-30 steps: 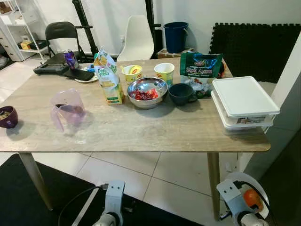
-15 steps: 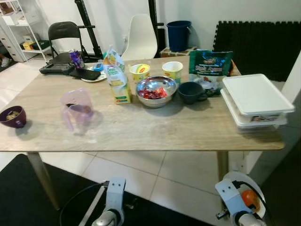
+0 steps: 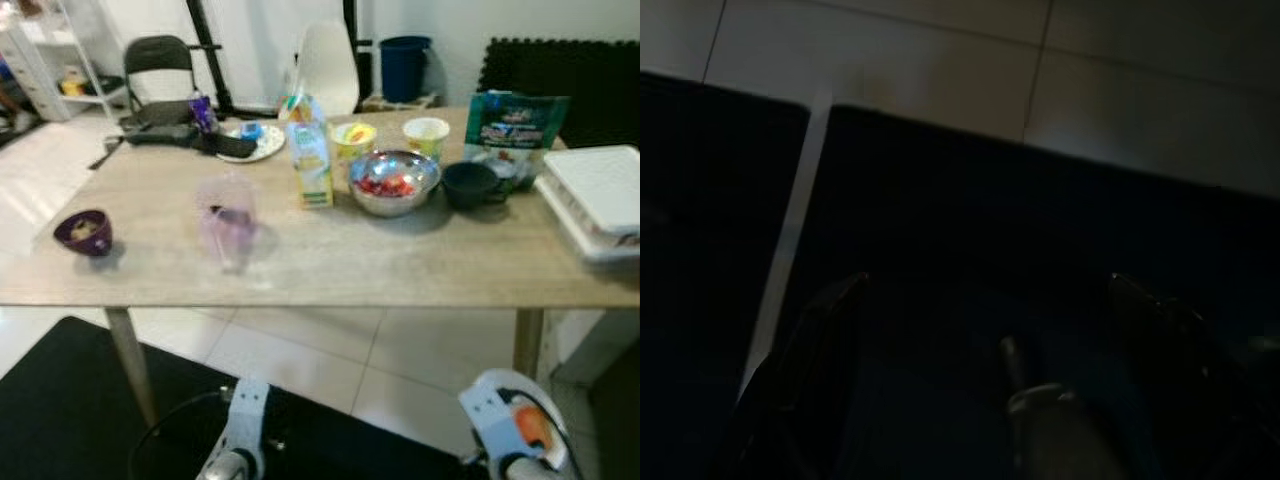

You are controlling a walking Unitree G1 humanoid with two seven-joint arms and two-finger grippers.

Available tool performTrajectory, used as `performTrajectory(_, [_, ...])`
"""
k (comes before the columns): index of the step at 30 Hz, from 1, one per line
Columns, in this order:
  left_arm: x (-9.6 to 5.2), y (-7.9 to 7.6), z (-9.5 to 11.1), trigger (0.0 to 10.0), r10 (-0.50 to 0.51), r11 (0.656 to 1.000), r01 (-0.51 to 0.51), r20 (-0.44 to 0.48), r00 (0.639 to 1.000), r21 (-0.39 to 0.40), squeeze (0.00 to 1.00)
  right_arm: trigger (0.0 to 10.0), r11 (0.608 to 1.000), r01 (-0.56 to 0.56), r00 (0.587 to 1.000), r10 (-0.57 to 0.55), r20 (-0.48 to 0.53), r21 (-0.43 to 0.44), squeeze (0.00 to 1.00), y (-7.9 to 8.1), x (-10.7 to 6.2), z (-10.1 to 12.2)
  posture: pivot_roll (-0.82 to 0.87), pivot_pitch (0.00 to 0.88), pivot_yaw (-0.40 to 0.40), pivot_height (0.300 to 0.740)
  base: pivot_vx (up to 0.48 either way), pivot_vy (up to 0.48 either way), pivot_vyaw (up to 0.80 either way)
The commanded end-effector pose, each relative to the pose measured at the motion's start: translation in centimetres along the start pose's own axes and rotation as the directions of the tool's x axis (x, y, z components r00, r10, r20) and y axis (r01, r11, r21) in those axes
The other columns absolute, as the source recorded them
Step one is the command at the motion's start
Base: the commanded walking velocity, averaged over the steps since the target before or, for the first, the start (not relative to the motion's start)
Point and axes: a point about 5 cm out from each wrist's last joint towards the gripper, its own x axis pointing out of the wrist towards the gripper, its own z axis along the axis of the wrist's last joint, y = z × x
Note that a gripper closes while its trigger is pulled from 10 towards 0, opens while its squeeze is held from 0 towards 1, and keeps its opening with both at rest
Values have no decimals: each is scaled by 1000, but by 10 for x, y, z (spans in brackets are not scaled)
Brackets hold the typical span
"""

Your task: Restocking fridge

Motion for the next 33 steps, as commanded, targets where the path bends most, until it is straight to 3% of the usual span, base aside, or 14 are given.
performTrajectory(1, [-2, 3, -7, 10000, -1, 1000, 2, -53, 999, 22, 0, 10000, 1000, 6, 1000, -6, 11, 0, 0, -2, -1, 0, -77, 93, 100, 740, 0, 0, 0])
performTrajectory(19, [-3, 5, -12, 10000, 21, 1000, -20, -77, 997, 14, 0, 10000, 1000, 14, 1000, -14, 12, 13, 0, -5, -2, 0, -81, 95, 106, 740, 0, -453, 0])
performTrajectory(22, [-4, 9, -12, 10000, 55, 998, -55, -76, 996, 6, 0, 10000, 1000, 5, 1000, -5, 12, 8, 0, -5, -2, 0, -79, 97, 100, 740, 0, 0, 0])
performTrajectory(33, [-4, 10, -5, 10000, 35, 998, -34, -10, 999, 47, 0, 10000, 1000, -14, 1000, 14, 4, 26, 0, -1, -2, -2, -79, 96, 101, 740, 0, 0, 0])
